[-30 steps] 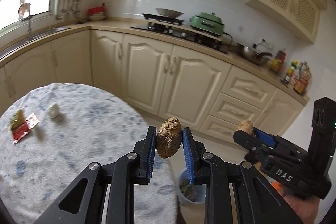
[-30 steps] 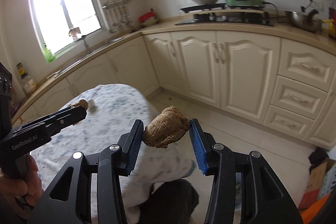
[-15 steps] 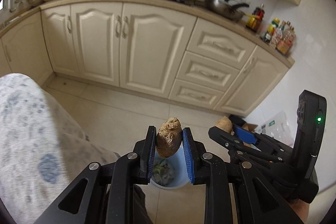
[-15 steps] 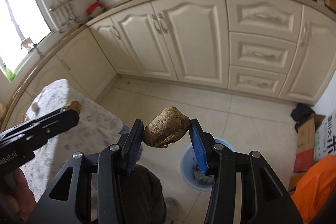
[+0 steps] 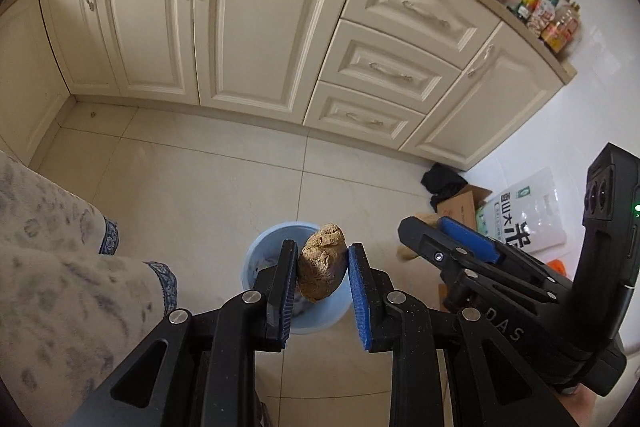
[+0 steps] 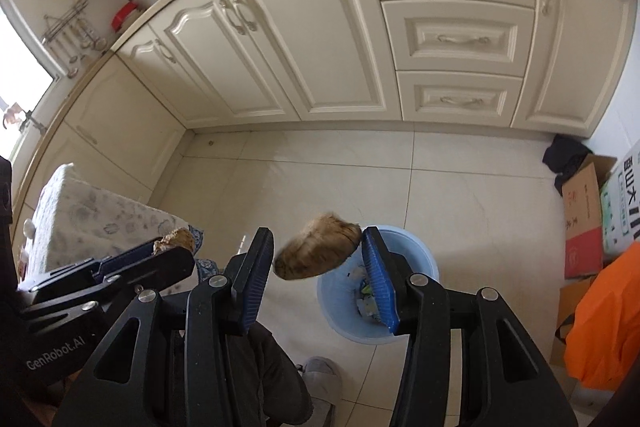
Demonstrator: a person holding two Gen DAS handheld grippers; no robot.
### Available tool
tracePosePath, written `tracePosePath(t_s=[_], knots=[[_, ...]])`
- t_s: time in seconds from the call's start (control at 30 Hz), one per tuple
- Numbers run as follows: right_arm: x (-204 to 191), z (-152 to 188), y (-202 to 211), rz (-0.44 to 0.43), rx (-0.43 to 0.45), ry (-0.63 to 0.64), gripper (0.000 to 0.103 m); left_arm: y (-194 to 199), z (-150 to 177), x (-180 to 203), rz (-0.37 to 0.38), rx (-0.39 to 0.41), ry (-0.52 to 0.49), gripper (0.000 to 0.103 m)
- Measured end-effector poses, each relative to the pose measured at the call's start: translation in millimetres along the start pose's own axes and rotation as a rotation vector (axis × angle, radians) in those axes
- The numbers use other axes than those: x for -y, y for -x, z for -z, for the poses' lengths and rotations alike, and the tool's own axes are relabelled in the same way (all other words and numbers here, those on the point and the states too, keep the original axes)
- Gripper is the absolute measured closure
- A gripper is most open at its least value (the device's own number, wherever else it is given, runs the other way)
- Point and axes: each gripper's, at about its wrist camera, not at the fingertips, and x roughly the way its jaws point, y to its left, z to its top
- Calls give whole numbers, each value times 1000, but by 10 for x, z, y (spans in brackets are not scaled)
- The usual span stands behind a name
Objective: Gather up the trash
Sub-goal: 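Carry both brown lumps to the blue bin and open both grippers, then move both tools back to the table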
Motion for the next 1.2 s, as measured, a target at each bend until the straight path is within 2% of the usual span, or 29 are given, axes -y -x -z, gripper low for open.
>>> tracePosePath(t_s=[0.03, 0.07, 0.13, 0.2, 0.27, 0.3, 0.33, 0.5, 0.67, 0.7, 0.9, 1.1, 1.2], knots=[[22, -3, -7, 3, 0, -8, 46, -68, -29, 9, 0, -10, -4, 78], [49, -5, -6, 8, 2, -18, 35, -130, -56, 20, 0, -27, -9, 69], [93, -10, 14, 25, 11, -34, 31, -195, -113, 5, -30, -33, 0, 53], [132, -9, 46, 17, 16, -51, 25, -198, -130, 0, -48, -5, 12, 25], [148, -7, 93, 25, 33, -60, 9, -129, -147, -15, -76, 30, 27, 8], [146, -9, 116, 24, 40, -65, 6, -91, -145, -14, -94, 44, 29, 3], [142, -13, 138, 22, 45, -71, 0, -58, -141, -7, -107, 57, 26, 2], [44, -48, 298, -3, 84, -101, 0, 288, -57, 3, -120, 133, 42, 2], [-321, -164, 600, -90, 152, -93, 0, 1004, 301, -159, -123, 264, 100, 1], [-469, -199, 675, -110, 166, -73, 0, 1207, 485, -225, -132, 293, 114, 1], [-1552, -309, 992, -226, 216, 80, 0, 2292, 1071, -683, -218, 464, 211, 1], [-2754, -179, 1236, -354, 230, 246, 0, 3204, 1772, -1072, -343, 567, 330, 1], [-3276, -42, 1316, -404, 221, 316, 0, 3563, 2136, -1216, -379, 591, 384, 1]])
